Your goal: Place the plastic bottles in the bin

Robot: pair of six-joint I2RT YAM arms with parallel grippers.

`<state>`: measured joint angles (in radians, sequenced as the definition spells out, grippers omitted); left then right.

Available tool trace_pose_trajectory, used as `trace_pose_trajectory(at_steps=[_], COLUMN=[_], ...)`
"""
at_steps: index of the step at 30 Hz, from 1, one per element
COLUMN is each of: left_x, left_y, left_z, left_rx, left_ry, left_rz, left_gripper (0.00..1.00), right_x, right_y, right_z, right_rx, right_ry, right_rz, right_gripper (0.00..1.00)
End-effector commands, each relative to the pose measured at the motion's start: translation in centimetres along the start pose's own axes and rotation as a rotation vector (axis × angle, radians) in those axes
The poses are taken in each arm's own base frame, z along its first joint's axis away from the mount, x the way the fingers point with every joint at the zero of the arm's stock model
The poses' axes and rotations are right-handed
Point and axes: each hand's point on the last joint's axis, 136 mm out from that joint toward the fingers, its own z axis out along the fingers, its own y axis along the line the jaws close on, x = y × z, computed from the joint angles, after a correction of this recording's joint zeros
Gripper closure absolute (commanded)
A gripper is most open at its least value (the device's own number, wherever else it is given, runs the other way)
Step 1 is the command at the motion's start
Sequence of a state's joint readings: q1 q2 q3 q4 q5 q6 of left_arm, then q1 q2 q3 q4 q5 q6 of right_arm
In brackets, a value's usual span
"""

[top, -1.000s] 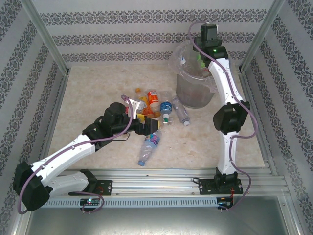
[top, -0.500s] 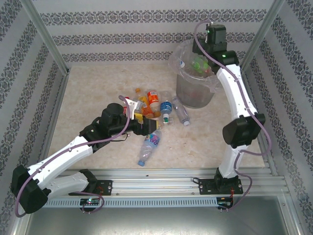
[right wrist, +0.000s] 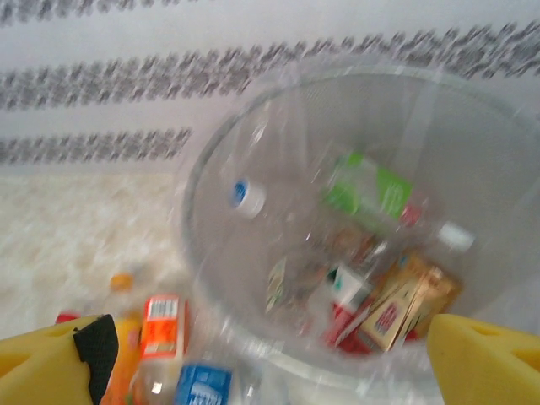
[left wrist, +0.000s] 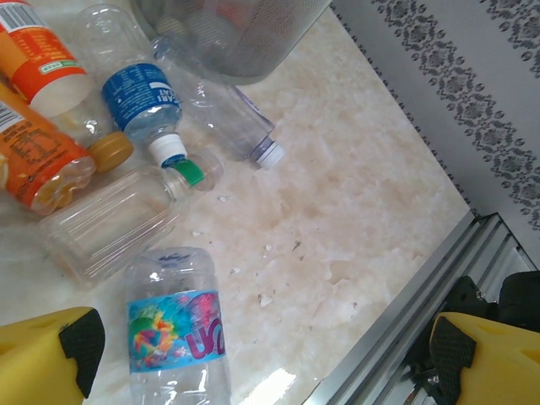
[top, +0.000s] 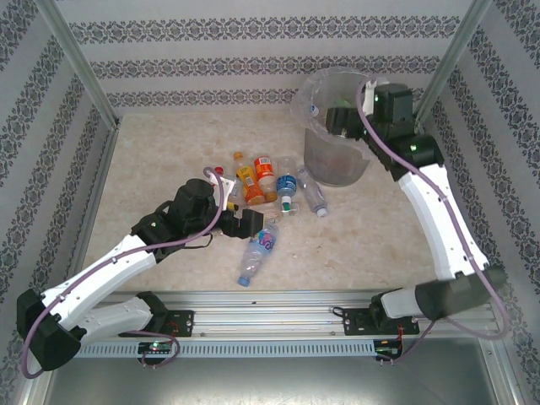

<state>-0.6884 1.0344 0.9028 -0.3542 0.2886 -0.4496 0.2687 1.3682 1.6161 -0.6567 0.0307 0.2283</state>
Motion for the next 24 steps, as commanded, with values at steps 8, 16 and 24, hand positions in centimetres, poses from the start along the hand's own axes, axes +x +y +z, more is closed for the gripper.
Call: trace_pose_trajectory(at_steps=[8,16,24], left_x=[2.0,2.1,2.8], left_y=[1.2,0.5,-0.1], left_z=[-1.0,-0.9,-2.1], left_rx=[-0.113,-0.063,-0.009], left_ry=[0.209,0.230,0.222], left_rz=[0.204,0.311,0.446], left_gripper=[0.00,0.00,0.00], right_x=[12.7,20.1,23.2], right_y=[3.0,3.7,3.7], right_z=[-4.1,-3.5,-1.7], right_rx=[-0.200,-0.206,-0.101], right_ry=[0.273,0.369,0.350], right_rz=[0.286,0.678,0.892], right_gripper=[0.05,0.09,0.12])
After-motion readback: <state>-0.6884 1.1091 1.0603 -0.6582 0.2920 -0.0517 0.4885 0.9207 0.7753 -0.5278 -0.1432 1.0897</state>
